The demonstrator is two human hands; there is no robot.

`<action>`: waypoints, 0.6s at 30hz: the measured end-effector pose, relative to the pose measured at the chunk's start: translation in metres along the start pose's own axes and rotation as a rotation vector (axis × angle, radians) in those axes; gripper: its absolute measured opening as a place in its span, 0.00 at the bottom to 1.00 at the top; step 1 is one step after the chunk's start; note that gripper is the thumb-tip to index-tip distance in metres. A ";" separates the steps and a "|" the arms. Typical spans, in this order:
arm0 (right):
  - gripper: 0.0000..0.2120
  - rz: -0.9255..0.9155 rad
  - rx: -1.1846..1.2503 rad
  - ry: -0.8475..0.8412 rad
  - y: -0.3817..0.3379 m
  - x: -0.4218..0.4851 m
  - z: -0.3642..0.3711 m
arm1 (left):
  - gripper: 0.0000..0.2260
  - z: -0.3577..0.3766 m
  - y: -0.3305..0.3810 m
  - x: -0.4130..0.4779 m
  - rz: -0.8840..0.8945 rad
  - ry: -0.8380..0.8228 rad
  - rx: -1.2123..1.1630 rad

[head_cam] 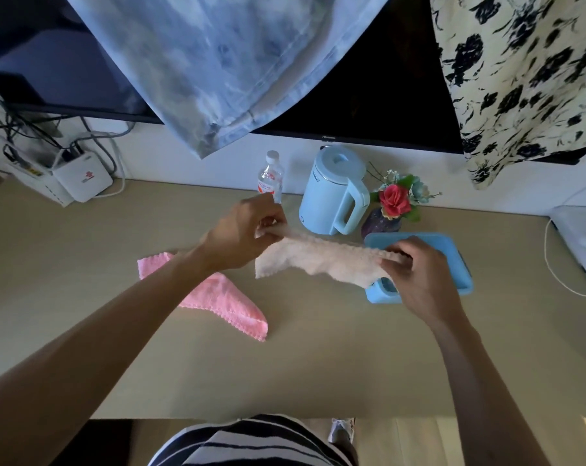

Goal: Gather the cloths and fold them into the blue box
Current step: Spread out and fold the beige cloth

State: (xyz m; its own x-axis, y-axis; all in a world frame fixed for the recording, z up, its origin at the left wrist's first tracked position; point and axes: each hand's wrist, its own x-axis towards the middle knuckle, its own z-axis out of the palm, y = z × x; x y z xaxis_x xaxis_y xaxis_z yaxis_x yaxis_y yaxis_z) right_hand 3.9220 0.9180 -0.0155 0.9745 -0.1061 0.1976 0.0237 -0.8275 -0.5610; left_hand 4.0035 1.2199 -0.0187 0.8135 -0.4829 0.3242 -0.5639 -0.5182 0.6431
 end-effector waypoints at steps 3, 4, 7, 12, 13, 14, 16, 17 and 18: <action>0.06 -0.076 0.028 -0.142 0.013 -0.022 0.014 | 0.05 0.015 -0.017 -0.032 -0.001 -0.127 0.016; 0.06 -0.084 0.045 -0.203 0.020 -0.031 0.023 | 0.03 0.024 -0.026 -0.045 -0.025 -0.190 0.020; 0.05 -0.030 0.028 -0.411 0.048 -0.064 0.060 | 0.08 0.063 -0.051 -0.088 -0.140 -0.412 0.060; 0.03 0.119 -0.051 -0.678 0.092 -0.119 0.116 | 0.14 0.123 -0.064 -0.139 -0.283 -0.687 0.177; 0.05 0.140 -0.062 -0.707 0.099 -0.127 0.123 | 0.15 0.131 -0.066 -0.145 -0.297 -0.723 0.183; 0.07 0.158 -0.069 -0.731 0.104 -0.134 0.128 | 0.17 0.137 -0.066 -0.149 -0.308 -0.754 0.187; 0.10 0.187 -0.079 -0.775 0.110 -0.141 0.131 | 0.17 0.144 -0.068 -0.156 -0.335 -0.808 0.189; 0.10 0.203 -0.082 -0.795 0.113 -0.143 0.130 | 0.16 0.147 -0.069 -0.158 -0.344 -0.834 0.181; 0.10 0.219 -0.084 -0.814 0.115 -0.143 0.129 | 0.15 0.147 -0.069 -0.159 -0.348 -0.854 0.167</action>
State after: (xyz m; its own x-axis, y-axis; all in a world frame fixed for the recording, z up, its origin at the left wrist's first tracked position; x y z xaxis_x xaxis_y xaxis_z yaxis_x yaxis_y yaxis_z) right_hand 3.8145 0.9090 -0.2116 0.8126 0.1346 -0.5670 -0.1699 -0.8760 -0.4515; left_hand 3.8917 1.2286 -0.2171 0.5980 -0.6017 -0.5295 -0.3753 -0.7939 0.4783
